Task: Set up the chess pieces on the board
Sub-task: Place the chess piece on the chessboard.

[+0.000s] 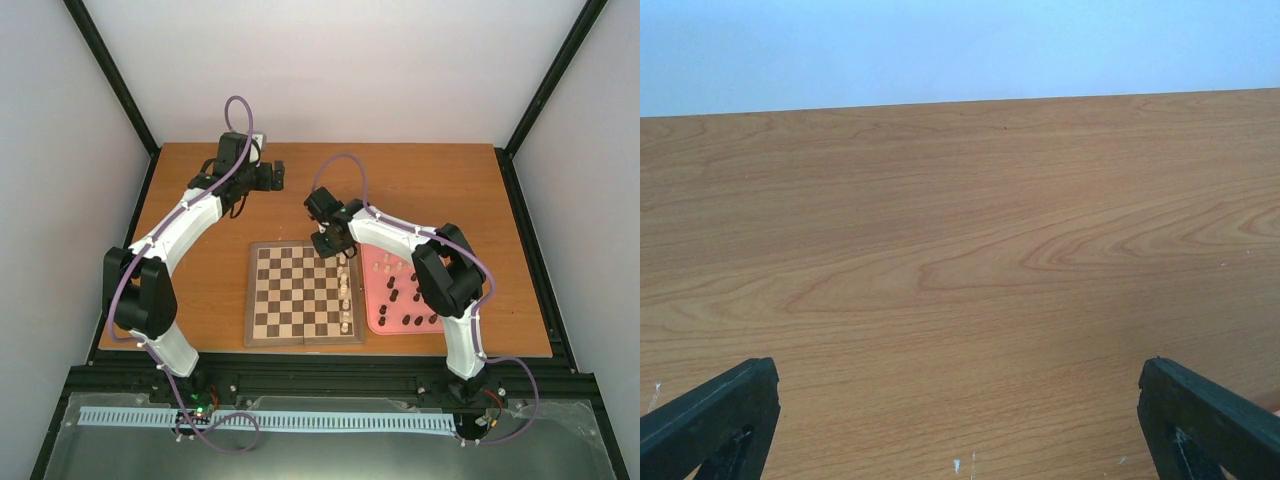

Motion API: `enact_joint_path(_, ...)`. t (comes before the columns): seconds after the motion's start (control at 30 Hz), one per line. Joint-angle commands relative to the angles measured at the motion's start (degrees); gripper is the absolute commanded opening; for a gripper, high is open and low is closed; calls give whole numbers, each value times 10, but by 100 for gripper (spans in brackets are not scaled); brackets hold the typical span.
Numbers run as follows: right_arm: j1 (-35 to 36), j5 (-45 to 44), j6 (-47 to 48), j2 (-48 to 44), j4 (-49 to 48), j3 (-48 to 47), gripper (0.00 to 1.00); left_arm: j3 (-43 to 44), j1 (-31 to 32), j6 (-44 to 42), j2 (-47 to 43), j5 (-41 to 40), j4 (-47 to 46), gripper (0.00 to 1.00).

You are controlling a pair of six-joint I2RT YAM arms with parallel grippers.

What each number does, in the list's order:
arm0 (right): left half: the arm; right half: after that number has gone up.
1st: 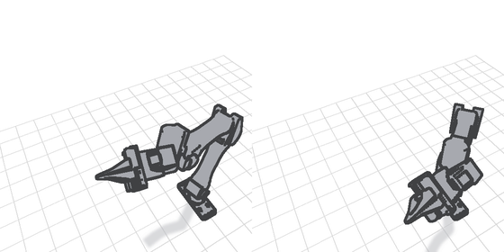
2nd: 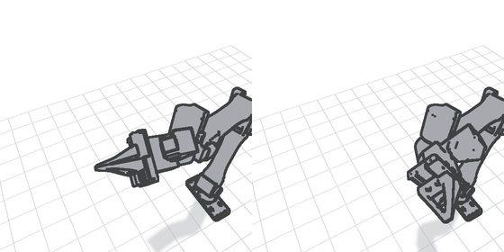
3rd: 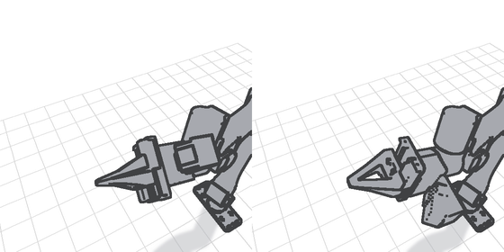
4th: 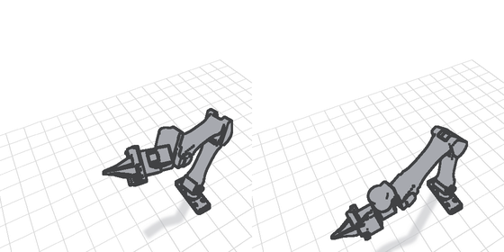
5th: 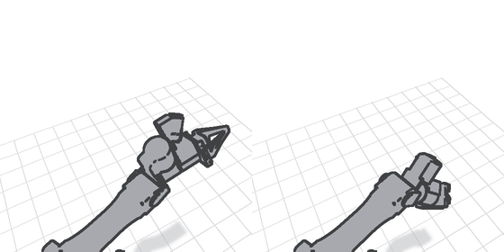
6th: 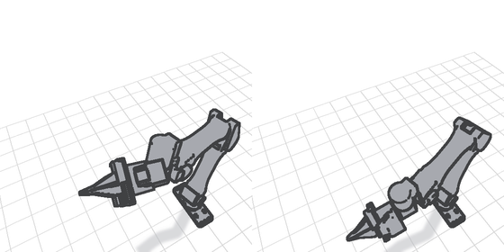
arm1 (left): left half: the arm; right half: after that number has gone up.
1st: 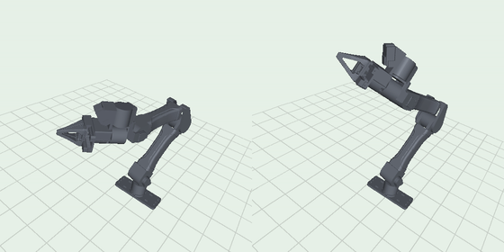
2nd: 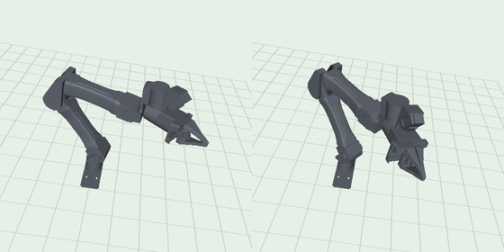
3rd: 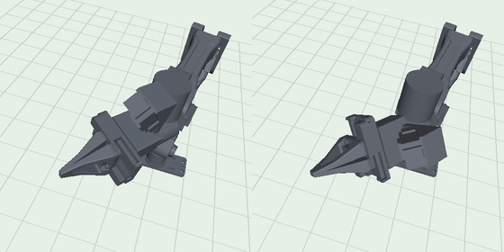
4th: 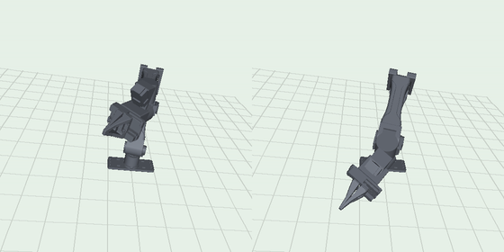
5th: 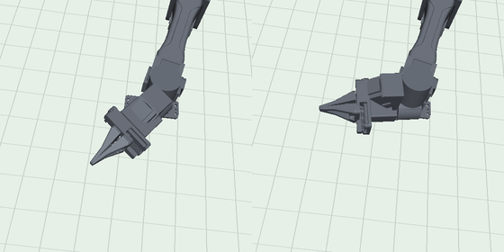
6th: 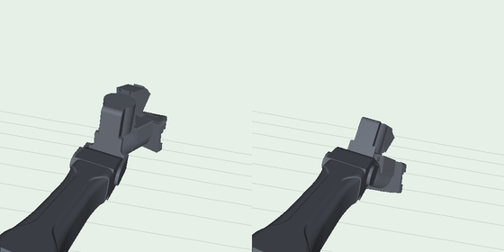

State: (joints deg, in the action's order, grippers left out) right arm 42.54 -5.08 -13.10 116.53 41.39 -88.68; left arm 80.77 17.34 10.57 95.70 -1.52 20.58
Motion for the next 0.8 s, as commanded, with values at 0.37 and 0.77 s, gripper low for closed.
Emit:
enact_joint_path(0.37, 25, 3, 15, -98, -59, 5, 43, 4, -4, -2, -22, 3, -9, 100)
enact_joint_path(0.77, -65, -126, -46, -227, -29, 173, 45, 7, -4, -1, -20, 12, -8, 100)
